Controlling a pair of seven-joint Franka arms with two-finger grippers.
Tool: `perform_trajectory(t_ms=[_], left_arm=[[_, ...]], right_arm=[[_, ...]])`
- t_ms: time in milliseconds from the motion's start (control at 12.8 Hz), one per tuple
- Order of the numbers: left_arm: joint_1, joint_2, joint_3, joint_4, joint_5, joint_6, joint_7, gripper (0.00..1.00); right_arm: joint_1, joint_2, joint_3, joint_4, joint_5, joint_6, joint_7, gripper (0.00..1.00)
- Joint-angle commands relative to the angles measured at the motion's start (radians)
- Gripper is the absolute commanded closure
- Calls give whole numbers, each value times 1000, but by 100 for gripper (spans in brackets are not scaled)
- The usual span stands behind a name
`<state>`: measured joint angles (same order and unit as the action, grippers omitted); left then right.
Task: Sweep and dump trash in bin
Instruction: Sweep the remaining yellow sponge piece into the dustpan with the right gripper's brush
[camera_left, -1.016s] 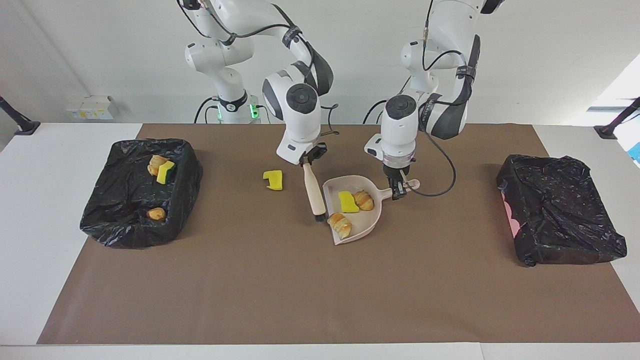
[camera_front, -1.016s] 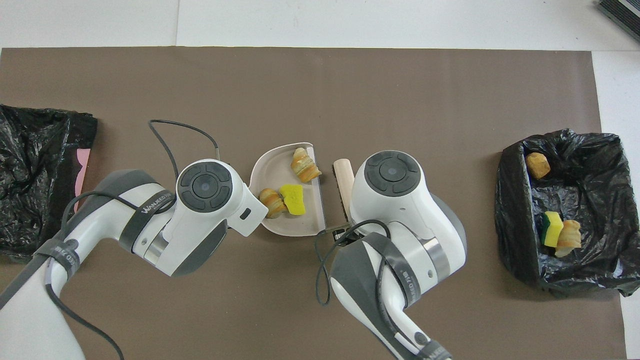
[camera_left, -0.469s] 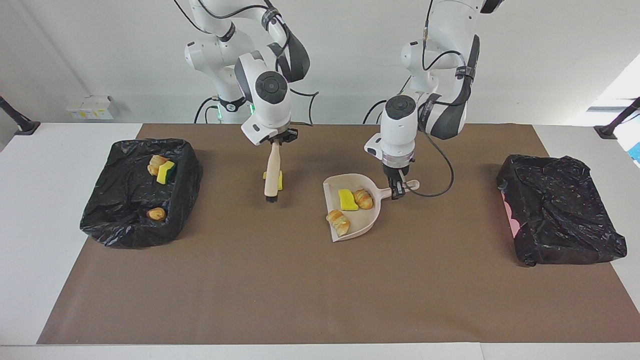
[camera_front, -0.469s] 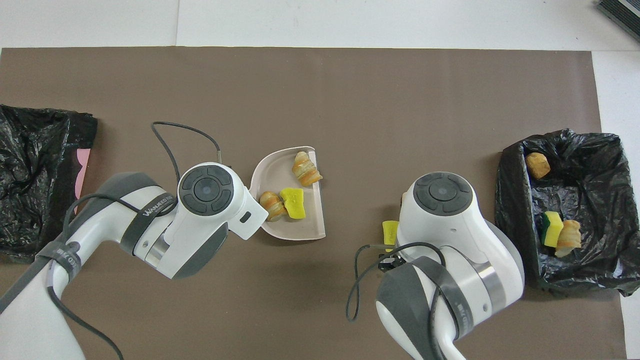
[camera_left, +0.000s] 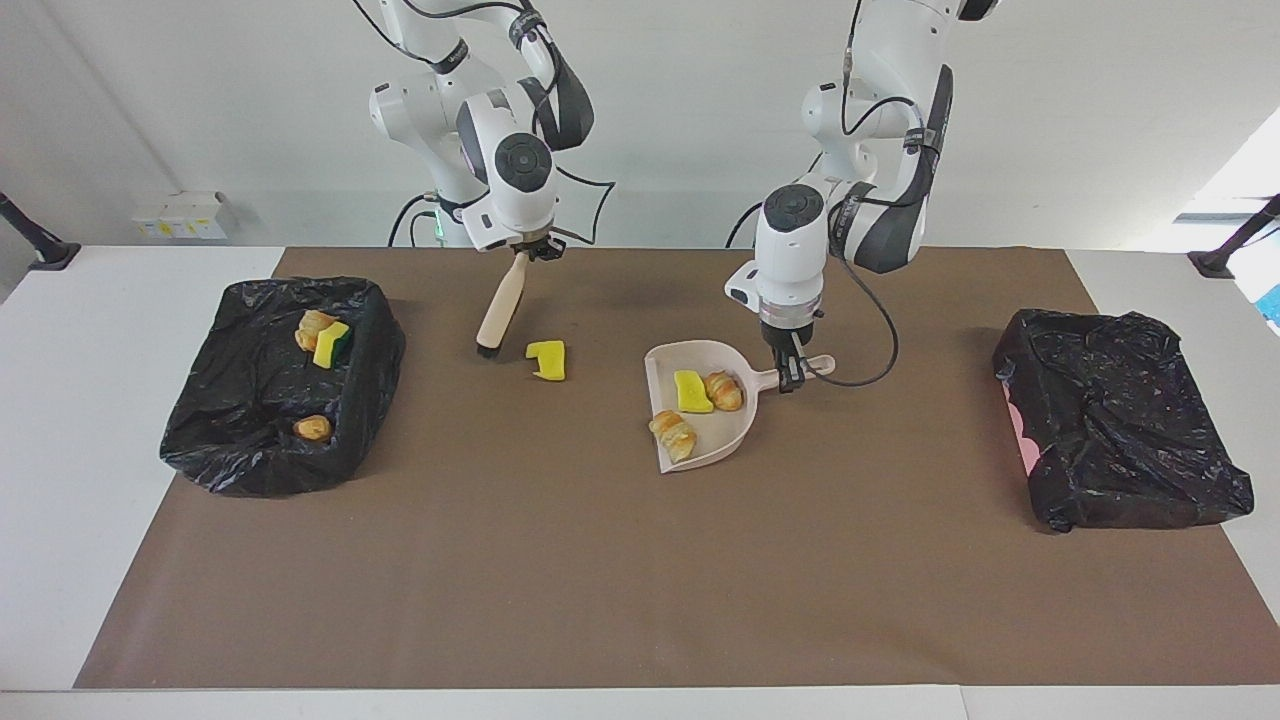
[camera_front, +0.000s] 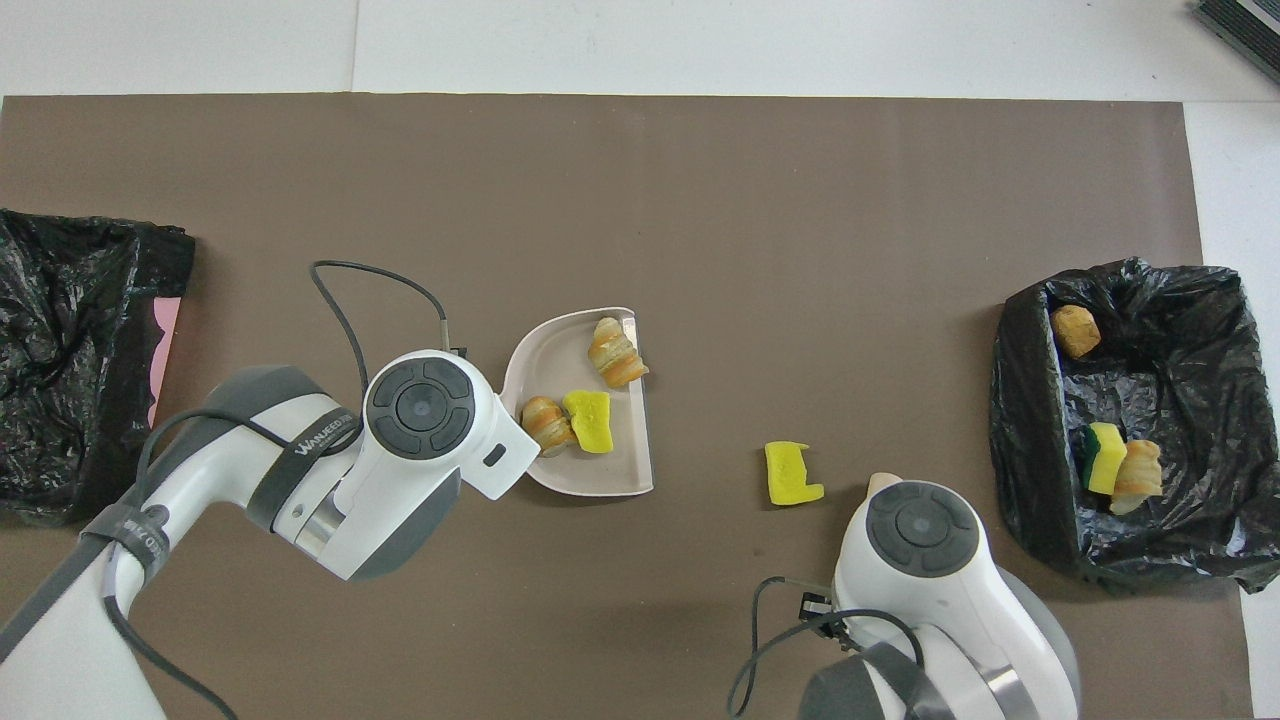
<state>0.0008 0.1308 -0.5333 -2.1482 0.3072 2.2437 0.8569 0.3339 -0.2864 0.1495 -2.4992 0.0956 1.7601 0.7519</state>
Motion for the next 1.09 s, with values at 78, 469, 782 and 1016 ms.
perform_trajectory(t_ms=[78,469,782,1016], left_arm=[[-34,-43,12,-62,-17,39,25,100],[-33,-43,12,-67,-19,42,25,100],[-28,-43,13,-67,-19,36,21,100],[-27,-43,13,-67,-19,33,22,100]], right_arm=[[7,-53,4,-66,62,100,17,100],[97,117,4,-46,65,303,96,100],[129,303,7,184,61,331,58,100],[166,395,10,314,65,337,-87,100]])
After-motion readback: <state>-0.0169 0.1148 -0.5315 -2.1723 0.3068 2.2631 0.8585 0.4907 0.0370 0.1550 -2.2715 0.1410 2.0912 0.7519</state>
